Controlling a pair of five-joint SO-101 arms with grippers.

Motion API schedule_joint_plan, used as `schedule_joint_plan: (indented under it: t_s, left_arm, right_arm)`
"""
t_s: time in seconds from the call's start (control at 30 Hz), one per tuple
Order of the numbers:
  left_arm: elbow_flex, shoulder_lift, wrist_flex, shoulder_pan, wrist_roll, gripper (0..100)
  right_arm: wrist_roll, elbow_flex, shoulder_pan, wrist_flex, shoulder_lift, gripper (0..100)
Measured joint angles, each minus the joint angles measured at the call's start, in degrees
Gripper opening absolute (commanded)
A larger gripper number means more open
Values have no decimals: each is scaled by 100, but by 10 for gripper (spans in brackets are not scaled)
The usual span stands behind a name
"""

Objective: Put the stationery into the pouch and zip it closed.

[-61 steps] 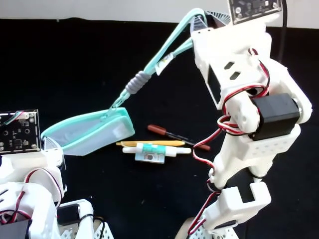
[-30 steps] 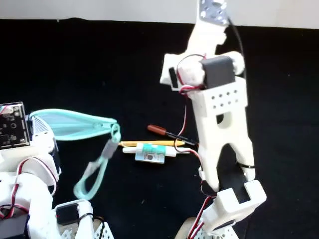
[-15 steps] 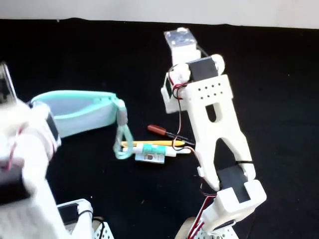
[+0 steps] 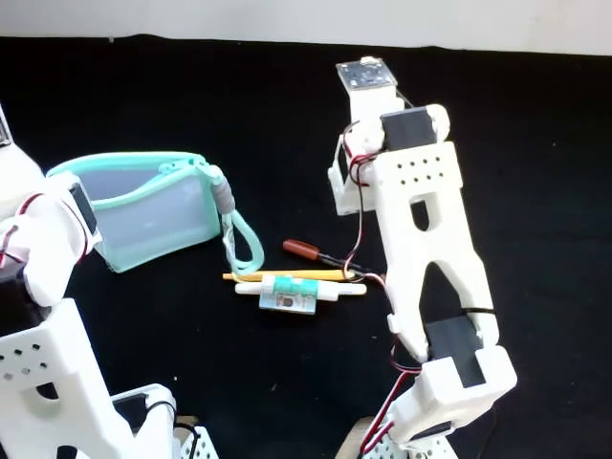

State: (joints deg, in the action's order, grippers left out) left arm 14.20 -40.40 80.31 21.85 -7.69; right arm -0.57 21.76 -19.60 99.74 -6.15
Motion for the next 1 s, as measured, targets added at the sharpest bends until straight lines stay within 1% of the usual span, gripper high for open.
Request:
schedule_joint_plan:
  t_s: [0.07, 0.17, 0.23, 0.33, 0.47, 0.7, 0.8, 0.87, 0.93, 1.0]
  left_arm:
    - [26, 0, 0, 0, 123, 26]
    - [26, 0, 0, 0, 237, 91]
    - [79, 0, 18, 0, 246, 116]
    - [97, 35, 88, 0, 246, 94]
    - [97, 35, 158, 0, 246, 2]
    - [97, 44, 158, 0, 264, 7]
    - [97, 44, 158, 0, 264, 7]
    - [97, 44, 158, 0, 264, 7]
    - [97, 44, 158, 0, 264, 7]
    - [97, 44, 158, 0, 264, 7]
  right_arm:
    - [0, 0, 18, 0, 0, 332]
    - [0, 0, 26, 0, 0, 332]
    - [0, 0, 26, 0, 0, 332]
    - [0, -26, 26, 0, 0, 332]
    - [0, -44, 26, 0, 0, 332]
    - [18, -176, 26, -9, 0, 332]
    - [44, -633, 18, -9, 0, 332]
    - [246, -1081, -35, -35, 0, 332]
    - [545, -1670, -273, -202, 0, 332]
    - [888, -2251, -589, -633, 0, 332]
